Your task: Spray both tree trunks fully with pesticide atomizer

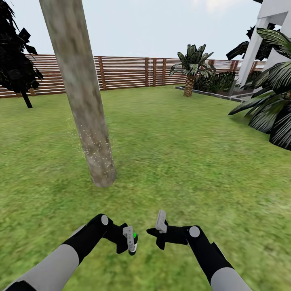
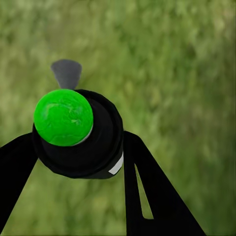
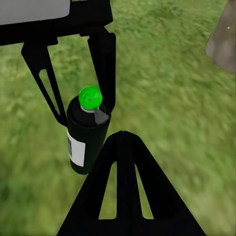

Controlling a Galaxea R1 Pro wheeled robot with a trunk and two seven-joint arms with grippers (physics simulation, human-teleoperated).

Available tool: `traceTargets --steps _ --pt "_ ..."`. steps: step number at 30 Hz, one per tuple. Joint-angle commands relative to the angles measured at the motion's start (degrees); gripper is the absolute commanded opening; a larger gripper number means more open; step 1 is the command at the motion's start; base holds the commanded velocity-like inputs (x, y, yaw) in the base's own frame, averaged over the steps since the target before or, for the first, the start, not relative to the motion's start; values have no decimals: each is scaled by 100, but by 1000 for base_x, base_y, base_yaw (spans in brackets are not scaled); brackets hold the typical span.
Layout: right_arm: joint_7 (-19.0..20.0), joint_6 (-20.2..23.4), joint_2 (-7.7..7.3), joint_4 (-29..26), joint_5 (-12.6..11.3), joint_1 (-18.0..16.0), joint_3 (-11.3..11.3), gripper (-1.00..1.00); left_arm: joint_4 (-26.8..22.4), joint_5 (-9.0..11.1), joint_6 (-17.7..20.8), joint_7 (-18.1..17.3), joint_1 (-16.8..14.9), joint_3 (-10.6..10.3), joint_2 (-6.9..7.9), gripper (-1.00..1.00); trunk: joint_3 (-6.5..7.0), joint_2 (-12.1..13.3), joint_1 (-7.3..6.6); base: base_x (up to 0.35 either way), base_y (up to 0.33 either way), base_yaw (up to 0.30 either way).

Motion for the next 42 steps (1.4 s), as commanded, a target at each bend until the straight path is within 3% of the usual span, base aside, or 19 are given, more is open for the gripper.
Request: traceTargets --steps 1,11,42 --pt "0 0 1 0 0 0 0 -100 -2 6 -4 0 -1 -1 -1 -100 0 0 0 0 0 0" --pt "0 0 3 1 0 0 0 -100 -12 -10 -18 32 -3 5 -207 -100 0 0 0 0 0 0" --pt "0 0 2 16 0 0 -6 -100 -86 38 -18 44 6 31 -404 -100 0 0 0 0 0 0"
